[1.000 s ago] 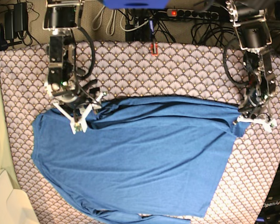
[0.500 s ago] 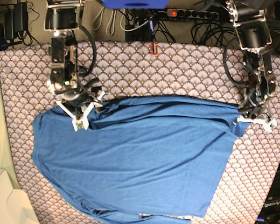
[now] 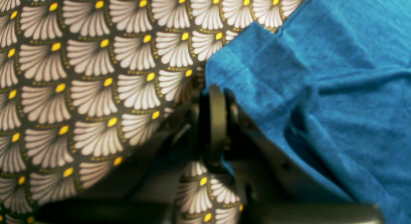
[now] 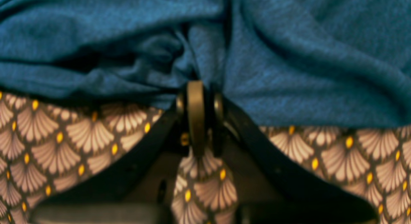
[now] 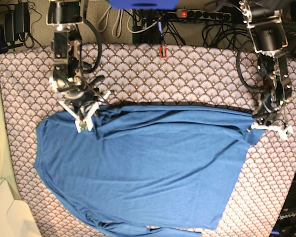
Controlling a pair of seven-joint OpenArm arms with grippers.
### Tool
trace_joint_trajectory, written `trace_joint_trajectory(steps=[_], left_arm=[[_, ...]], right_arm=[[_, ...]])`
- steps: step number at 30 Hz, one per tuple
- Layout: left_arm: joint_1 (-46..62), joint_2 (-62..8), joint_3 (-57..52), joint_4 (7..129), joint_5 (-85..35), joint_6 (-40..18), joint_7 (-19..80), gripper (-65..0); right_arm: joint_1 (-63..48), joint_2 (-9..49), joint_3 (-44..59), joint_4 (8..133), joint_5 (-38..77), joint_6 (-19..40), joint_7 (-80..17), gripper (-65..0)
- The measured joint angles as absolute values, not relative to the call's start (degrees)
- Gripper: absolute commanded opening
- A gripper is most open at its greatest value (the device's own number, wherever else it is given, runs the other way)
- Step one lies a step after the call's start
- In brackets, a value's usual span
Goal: Fold the T-shirt properly
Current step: 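Shift the right gripper's grasp along the folded edge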
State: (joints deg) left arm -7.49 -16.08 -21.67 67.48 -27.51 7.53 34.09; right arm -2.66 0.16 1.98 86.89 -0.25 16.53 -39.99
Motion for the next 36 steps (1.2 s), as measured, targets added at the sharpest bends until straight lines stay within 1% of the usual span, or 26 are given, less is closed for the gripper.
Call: trace_joint_trajectory(steps=[5, 13, 17, 22, 26, 31, 36], left_arm=[[-7.44, -16.16, -21.67, 67.61, -27.75, 7.51, 34.39, -64.5], [-6.44, -16.21, -21.93, 68.16, -28.16, 7.49, 34.52, -64.5], [-3.81, -16.21, -21.96, 72.55, -28.10, 7.51, 34.61, -64.5], [-3.55, -16.34, -21.98, 76.03, -28.16, 7.44, 34.65, -64.5], [-3.46, -16.29, -22.00, 76.14, -28.14, 7.51, 39.53, -64.5], [-3.53, -16.23, -25.04, 76.14, -28.34, 7.33, 40.05, -64.5], [-3.73, -16.23, -25.04, 76.14, -28.14, 7.49, 40.07, -64.5]], right_arm=[[-5.10, 0.16, 1.96, 91.09, -0.27, 16.69, -41.32, -65.0], [-5.34, 0.95, 1.98, 92.12, -0.21, 16.69, -41.19, -65.0], [-6.57, 0.97, 2.09, 92.20, -0.23, 16.69, -40.95, -65.0], [-6.26, 0.97, 2.07, 92.20, -0.23, 16.69, -41.08, -65.0], [-6.42, 0.95, 2.07, 92.79, -0.30, 16.69, -41.36, -65.0], [-8.05, 0.99, 1.80, 98.78, -0.32, 16.67, -41.36, -65.0], [-7.64, 0.97, 1.69, 99.96, -0.23, 16.69, -41.30, -65.0]])
